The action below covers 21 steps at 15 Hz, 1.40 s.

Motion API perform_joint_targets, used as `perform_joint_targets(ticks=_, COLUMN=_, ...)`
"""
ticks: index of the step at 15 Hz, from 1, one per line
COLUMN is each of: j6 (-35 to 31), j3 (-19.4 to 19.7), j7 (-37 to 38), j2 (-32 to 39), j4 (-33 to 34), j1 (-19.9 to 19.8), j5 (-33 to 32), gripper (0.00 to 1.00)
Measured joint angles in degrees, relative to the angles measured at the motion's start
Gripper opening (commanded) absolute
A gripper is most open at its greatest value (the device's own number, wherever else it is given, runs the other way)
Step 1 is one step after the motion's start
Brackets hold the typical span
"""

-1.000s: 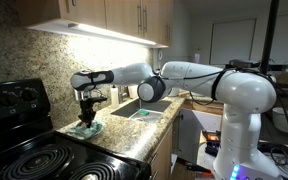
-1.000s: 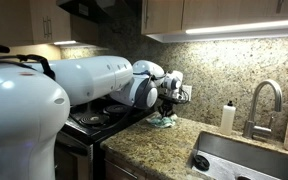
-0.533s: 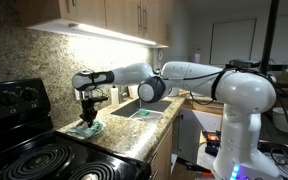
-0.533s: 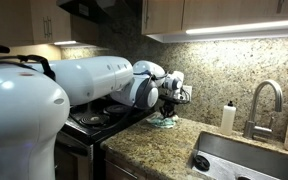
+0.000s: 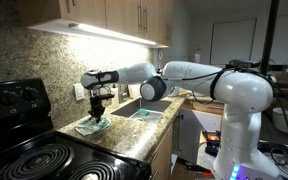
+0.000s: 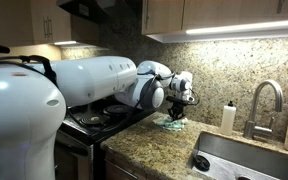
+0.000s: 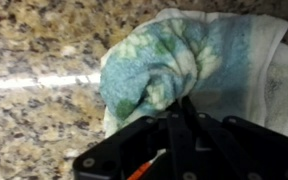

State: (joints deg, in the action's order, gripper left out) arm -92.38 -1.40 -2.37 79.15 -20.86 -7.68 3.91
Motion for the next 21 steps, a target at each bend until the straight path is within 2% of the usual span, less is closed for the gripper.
perform_joint_targets(ticks=7, j6=-0.6, j3=2.1, j7=2.9, j2=0.0, j4=0.0, j1=-5.3, j5=0.0, gripper=0.08)
perform_joint_targets(ticks=11, j6=-0.6, j3=2.9, j7=4.7, j2=0.0, j4=0.0, j1=-5.4, j5=-0.1, gripper=0.07)
perform_joint_targets(ticks=13, j6=-1.3, j3=3.3, j7=7.9, j2=0.1, j4=0.0, j1=-5.0, j5=-0.2, gripper=0.08)
perform_joint_targets(ticks=21, j6=-12.8, j3=2.9, j7=20.1, j2=1.3, j4=0.0, j1=-4.7, j5=0.1, gripper=0.08)
